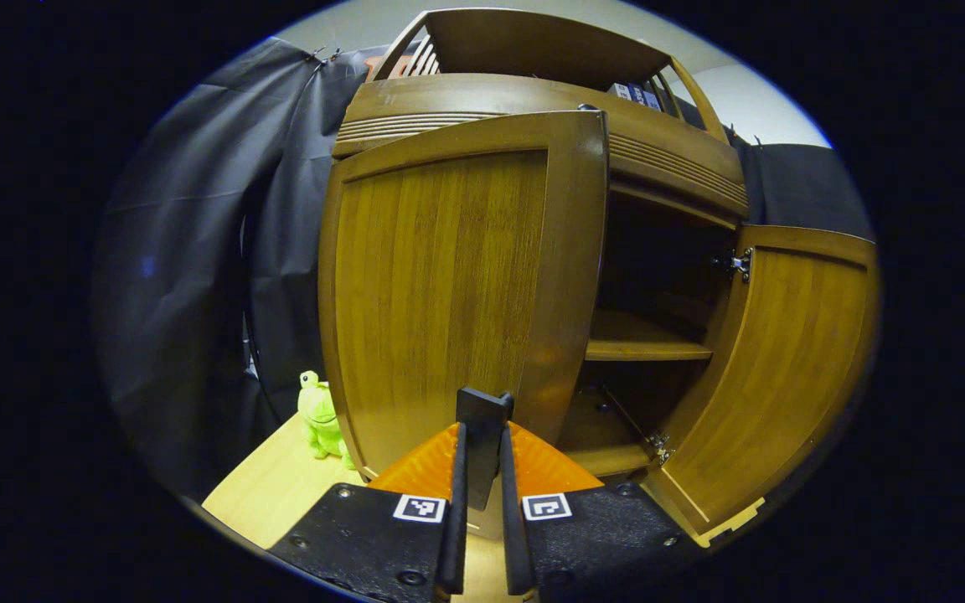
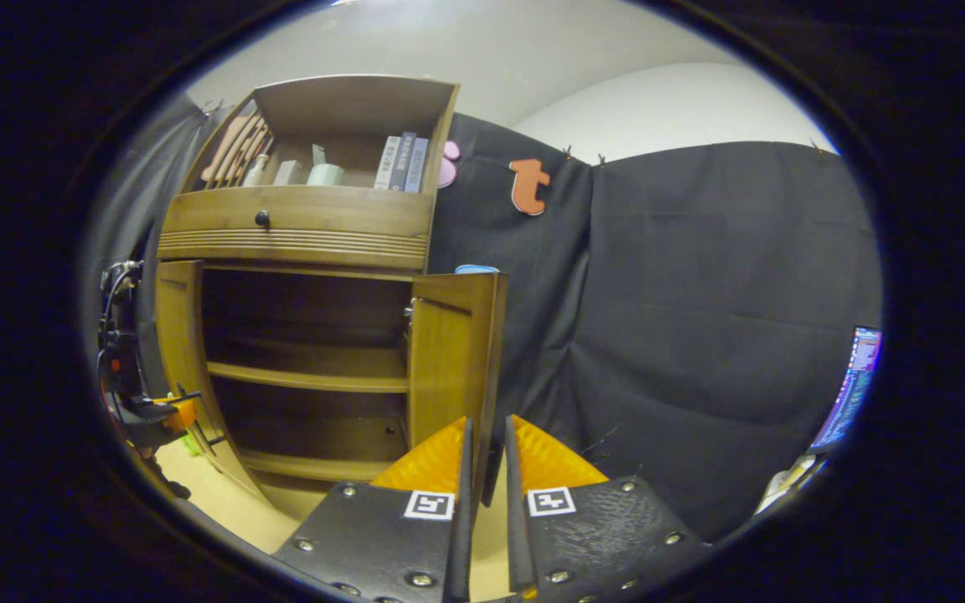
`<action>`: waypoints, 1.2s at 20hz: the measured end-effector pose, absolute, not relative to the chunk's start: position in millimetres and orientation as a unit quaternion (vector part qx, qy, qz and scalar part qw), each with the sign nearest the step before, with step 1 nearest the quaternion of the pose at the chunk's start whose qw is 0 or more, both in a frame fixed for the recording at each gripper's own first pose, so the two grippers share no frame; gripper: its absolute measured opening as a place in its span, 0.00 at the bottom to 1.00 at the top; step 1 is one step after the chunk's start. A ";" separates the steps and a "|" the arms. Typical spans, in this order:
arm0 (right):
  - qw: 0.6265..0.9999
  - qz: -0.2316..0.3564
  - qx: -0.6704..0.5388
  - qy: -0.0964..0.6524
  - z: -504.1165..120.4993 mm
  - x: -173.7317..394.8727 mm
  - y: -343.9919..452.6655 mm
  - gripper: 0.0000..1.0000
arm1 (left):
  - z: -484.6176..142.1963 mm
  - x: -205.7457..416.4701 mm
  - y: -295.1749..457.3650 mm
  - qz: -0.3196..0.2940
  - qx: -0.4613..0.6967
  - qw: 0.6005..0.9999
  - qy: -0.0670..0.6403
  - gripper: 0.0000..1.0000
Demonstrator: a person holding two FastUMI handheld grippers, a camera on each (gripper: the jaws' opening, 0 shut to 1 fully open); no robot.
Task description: Open the right door of the double-door shoe cabinet with the right hand, and open the left door with the left hand.
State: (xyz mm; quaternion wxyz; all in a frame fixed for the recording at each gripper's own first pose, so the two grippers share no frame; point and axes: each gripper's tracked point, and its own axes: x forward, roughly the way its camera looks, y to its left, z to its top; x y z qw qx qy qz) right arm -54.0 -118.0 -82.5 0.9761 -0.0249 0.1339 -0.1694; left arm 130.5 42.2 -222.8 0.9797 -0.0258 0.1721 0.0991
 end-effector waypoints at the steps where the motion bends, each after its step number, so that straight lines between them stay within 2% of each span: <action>1: 0.977 -0.162 -0.022 0.136 -85.0 -51.2 -112.9 0.18 | -220.8 130.4 42.1 0.099 -0.025 0.980 0.171 0.19; 8: 0.984 -0.102 -0.001 0.145 -99.8 -27.3 -74.6 0.17 | -211.4 122.5 46.2 0.100 -0.024 0.979 0.177 0.11; 14: 0.988 -0.047 0.018 0.149 -109.1 -5.7 -32.9 0.18 | -207.3 104.8 57.6 0.092 -0.036 0.979 0.179 0.11; 19: 0.988 -0.021 0.023 0.152 -115.2 5.1 -14.2 0.18 | -204.9 88.0 70.0 0.105 -0.026 0.976 0.188 0.11; 20: 0.988 -0.018 0.026 0.152 -115.4 7.3 -11.0 0.18 | -207.2 88.3 73.8 0.111 -0.023 0.975 0.189 0.06; 24: 0.987 0.001 0.045 0.156 -121.3 17.9 3.9 0.18 | -201.8 75.1 87.6 0.117 -0.019 0.975 0.189 0.05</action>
